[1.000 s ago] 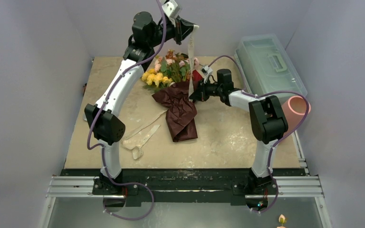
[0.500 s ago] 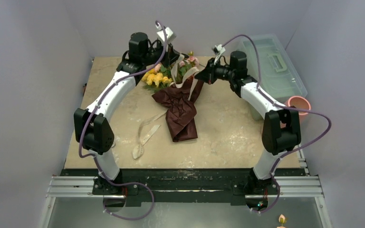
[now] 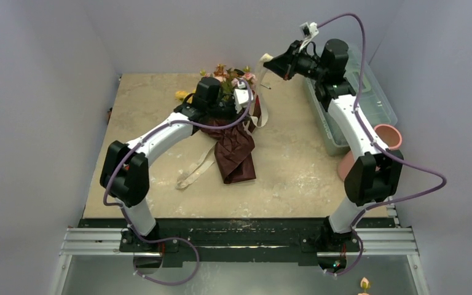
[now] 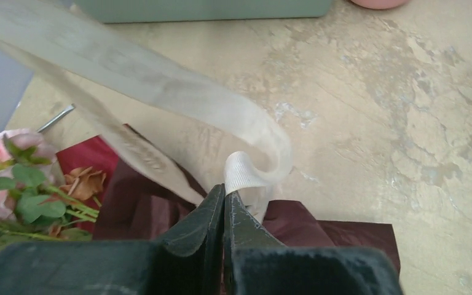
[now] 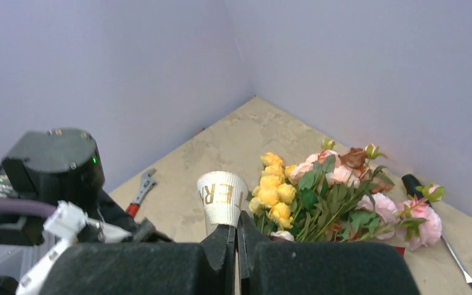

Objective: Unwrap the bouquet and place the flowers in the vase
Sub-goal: Untie the ribbon from the wrapping paper.

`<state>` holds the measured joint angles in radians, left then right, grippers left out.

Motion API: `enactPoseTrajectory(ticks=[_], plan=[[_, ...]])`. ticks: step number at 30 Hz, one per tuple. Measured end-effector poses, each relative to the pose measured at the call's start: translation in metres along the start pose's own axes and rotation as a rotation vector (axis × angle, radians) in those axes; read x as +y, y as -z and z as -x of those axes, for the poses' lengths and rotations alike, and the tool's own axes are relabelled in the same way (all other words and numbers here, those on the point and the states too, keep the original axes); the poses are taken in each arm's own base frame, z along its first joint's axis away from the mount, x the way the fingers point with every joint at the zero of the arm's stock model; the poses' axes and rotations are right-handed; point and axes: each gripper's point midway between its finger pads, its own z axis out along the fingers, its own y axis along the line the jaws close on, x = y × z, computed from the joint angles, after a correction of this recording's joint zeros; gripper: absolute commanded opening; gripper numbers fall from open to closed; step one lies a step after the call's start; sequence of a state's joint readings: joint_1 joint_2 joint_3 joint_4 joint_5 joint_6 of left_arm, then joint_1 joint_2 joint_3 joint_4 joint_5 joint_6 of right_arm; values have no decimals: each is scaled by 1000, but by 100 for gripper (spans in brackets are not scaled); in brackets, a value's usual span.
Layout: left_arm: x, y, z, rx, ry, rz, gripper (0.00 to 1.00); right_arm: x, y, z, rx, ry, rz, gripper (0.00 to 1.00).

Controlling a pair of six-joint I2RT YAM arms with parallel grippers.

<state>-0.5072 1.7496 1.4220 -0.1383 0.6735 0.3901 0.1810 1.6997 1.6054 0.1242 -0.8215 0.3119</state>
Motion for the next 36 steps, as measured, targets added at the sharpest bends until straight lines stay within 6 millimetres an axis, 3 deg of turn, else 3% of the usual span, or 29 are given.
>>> enactPoseTrajectory(ticks=[3,7,9,14,18,27,32,36], plan=[[-14,-8,-2,5,-35,-34,25,5,6,19,-32,5,-2,0],[-9,-8,0,-11,-55,-22,40,19,14,43,-72,32,6,0],[-4,-7,-7,-31,-39,-1,42,27,18,56,-94,52,11,0],[10,3,-45,-7,19,49,40,41,29,86,-152,90,0,0],[8,4,-63,15,9,50,40,48,38,108,-197,121,-15,0],[8,-13,-49,-37,-69,42,42,59,47,137,-256,147,-24,0],[5,-27,-59,-33,-66,23,50,65,50,148,-276,154,-20,0],[5,-35,-69,-23,-56,16,46,72,54,161,-301,169,-18,0]])
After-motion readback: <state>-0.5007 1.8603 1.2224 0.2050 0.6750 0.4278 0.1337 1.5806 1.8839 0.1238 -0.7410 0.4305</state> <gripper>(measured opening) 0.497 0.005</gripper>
